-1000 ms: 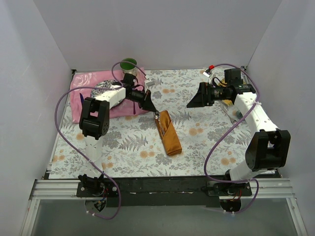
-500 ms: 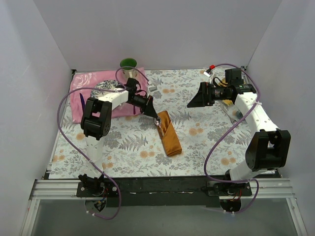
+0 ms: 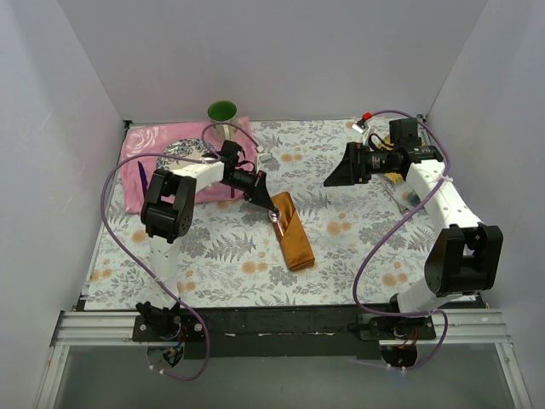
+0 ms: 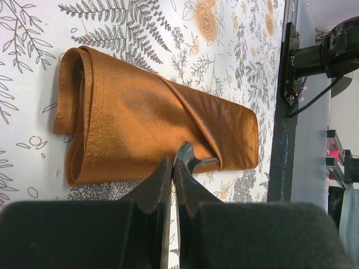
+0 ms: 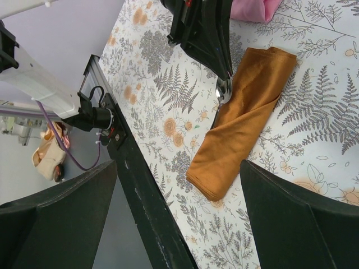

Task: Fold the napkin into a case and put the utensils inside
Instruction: Insert the spoon into the folded napkin.

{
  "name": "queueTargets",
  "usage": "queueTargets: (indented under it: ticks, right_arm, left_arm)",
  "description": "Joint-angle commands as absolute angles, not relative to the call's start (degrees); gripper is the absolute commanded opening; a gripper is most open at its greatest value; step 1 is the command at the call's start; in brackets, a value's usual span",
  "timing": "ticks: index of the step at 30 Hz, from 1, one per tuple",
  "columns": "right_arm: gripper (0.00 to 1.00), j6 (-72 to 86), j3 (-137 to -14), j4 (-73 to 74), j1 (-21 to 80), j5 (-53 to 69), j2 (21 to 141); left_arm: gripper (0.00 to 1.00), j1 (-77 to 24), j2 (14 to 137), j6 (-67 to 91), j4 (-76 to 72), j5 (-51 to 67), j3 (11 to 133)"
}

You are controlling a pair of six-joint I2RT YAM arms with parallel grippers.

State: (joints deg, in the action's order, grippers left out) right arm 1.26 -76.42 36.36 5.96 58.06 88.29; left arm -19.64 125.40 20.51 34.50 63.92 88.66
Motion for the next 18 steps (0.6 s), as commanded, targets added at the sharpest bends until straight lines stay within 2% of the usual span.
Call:
queueTargets:
  ticks: [1, 12, 18]
  right_arm:
    - [0.99, 0.53, -76.91, 36.39, 5.45, 59.76, 87.01]
    - [0.99, 0.53, -77.61, 36.65, 5.45, 59.33, 87.63]
    - [0.99, -4.29, -81.11, 39.11, 4.4, 55.47, 88.33]
  left_arm:
    - [0.0, -20.48, 125.42, 22.5, 32.26, 66.09, 87.72]
    - [0.0, -21.18, 126.12, 23.38, 31.11, 66.09, 88.24]
    - [0.24, -20.75, 125.68, 23.55, 31.99, 63.72, 89.56]
